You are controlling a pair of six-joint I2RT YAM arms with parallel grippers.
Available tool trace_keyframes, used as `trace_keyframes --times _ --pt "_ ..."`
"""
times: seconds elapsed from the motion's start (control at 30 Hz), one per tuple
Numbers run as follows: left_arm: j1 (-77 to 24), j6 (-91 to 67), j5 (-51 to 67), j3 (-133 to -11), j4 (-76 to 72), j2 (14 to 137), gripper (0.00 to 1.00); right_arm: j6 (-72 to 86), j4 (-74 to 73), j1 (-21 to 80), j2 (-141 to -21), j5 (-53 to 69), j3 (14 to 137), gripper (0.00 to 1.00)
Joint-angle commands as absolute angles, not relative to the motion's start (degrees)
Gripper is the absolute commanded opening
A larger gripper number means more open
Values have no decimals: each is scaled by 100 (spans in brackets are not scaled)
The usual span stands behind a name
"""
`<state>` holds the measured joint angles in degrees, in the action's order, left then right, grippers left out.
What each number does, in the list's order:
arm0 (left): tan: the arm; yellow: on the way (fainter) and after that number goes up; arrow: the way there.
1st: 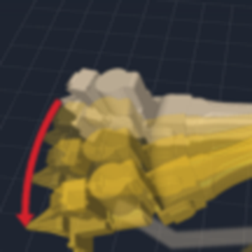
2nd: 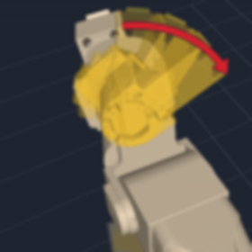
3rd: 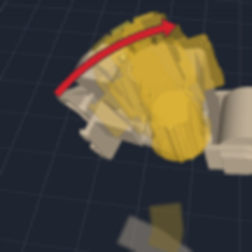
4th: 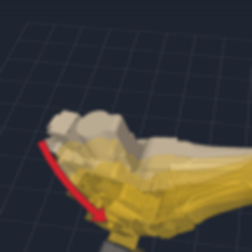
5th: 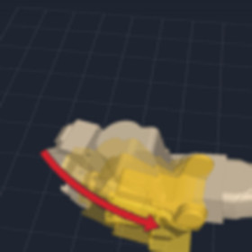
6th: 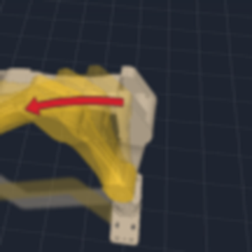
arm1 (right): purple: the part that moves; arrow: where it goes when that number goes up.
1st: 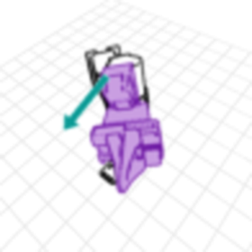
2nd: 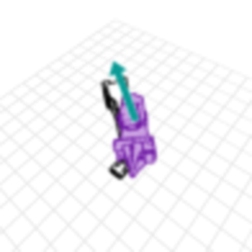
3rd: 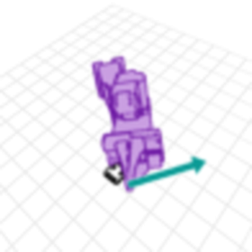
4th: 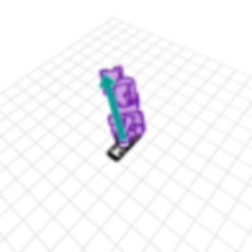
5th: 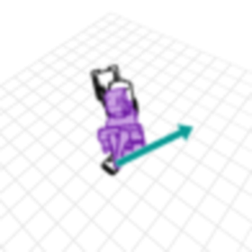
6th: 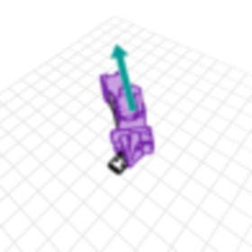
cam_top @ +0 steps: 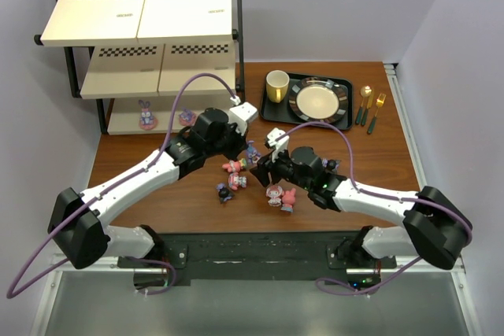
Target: Place and organize the plastic toys onto the shelf
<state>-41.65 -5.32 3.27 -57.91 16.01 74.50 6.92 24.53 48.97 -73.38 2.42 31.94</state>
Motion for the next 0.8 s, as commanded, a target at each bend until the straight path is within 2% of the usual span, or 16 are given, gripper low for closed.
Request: trace_keyframes --times 0.0,0.2,0.3,0.37,0.4,0.47,0.5,0.53,0.77 --pt "-4148 -615 580 -6126 1459 7321 0 756 2936 5001 -7444 -113 3489 60" --pt "-4148 -668 659 -6100 1485 7330 0 773 3085 5080 -7532 -412 3480 52" --pt "-4140 -703 650 -6108 1555 7313 0 782 3103 5124 -7576 -536 3489 40" --pt "-4148 -721 650 -6100 1573 7286 0 800 3155 5159 -7629 -606 3480 27" --pt "-4140 -721 642 -6100 1591 7269 0 835 3181 5177 -7646 -633 3480 17" --pt "-4140 -738 598 -6073 1617 7207 0 861 3243 5220 -7725 -712 3498 9" --pt "-4140 -747 572 -6065 1643 7181 0 887 3278 5238 -7769 -755 3507 2" --pt "-4140 -747 554 -6038 1644 7137 0 914 3331 5264 -7839 -843 3524 0" --pt "-4131 -756 325 -5854 1731 6891 0 1055 3647 5379 -8287 -1081 3682 0"
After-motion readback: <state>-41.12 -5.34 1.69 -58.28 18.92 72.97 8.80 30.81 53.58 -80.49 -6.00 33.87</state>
